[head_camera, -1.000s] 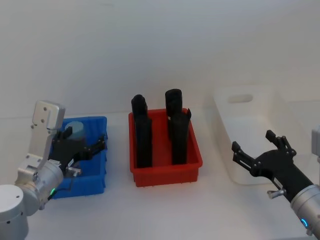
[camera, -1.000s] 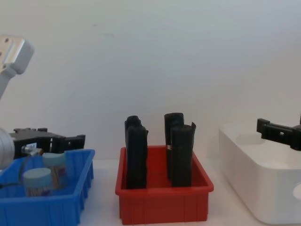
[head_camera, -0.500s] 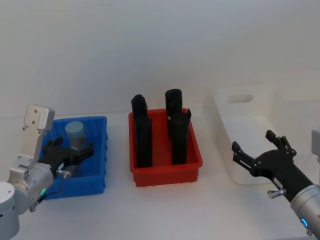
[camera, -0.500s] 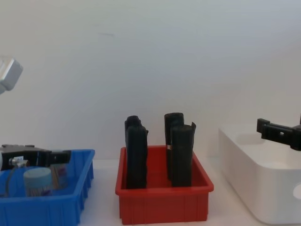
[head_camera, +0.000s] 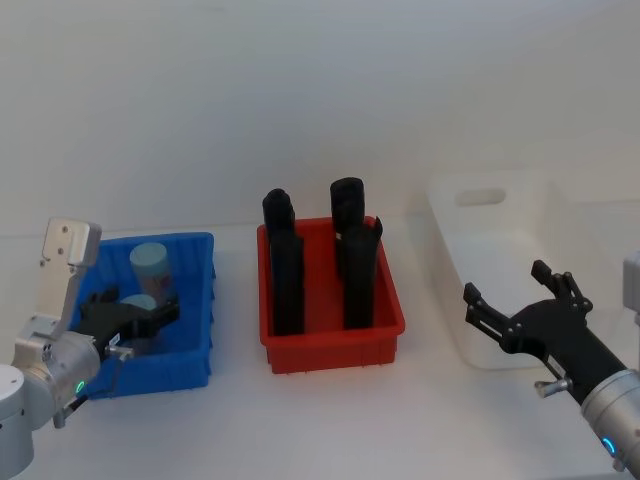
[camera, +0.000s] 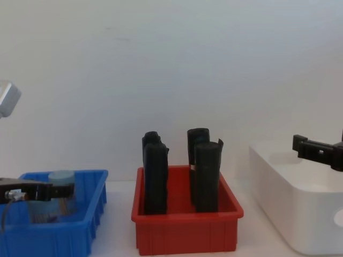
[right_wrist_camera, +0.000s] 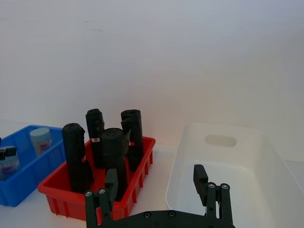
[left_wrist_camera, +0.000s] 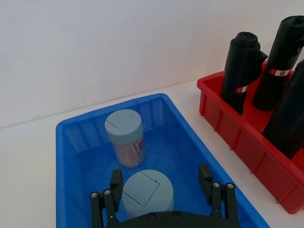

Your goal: Pick the cotton swabs from the blue box and place them into the white box.

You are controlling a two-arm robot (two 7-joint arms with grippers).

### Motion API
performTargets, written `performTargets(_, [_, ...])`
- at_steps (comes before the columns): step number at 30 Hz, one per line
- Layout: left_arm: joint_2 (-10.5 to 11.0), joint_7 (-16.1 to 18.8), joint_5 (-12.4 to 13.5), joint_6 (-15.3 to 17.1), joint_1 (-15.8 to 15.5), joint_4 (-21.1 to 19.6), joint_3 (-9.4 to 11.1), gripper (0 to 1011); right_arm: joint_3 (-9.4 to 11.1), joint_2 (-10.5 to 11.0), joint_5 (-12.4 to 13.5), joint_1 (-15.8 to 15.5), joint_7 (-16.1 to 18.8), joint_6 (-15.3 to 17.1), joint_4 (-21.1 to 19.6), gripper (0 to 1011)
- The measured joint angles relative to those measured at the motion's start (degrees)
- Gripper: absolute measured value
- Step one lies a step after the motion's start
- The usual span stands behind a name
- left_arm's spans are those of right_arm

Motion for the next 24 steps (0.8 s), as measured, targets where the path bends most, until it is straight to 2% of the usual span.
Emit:
performTargets(11, [-0.3,-0.6,0.0,0.1,-0.8,2.1,-0.3,994,0.0,0.0,0.0,0.0,0.0,0.0,0.0,1002])
performTargets(13, [-0.3,-0.7,-0.1,0.2,-0.9,2.4,-0.3,927,0.0,0.0,0.0,0.0,0.0,0.0,0.0,1001])
performTargets(17, [-0.4,-0.8,-0.1,0.3,-1.1,3.0,-0.4,867,0.0,0.0,0.0,0.0,0.0,0.0,0.0,1002])
performTargets(22, [-0.5,-1.0,-0.1,0.4,-1.3,4.0,-0.4,702,0.0,0.0,0.0,0.0,0.0,0.0,0.0,1001])
performTargets(24, [-0.6,-1.2,0.1,0.4,-1.5,4.4,-0.5,678,0.0,0.0,0.0,0.0,0.0,0.0,0.0,1002])
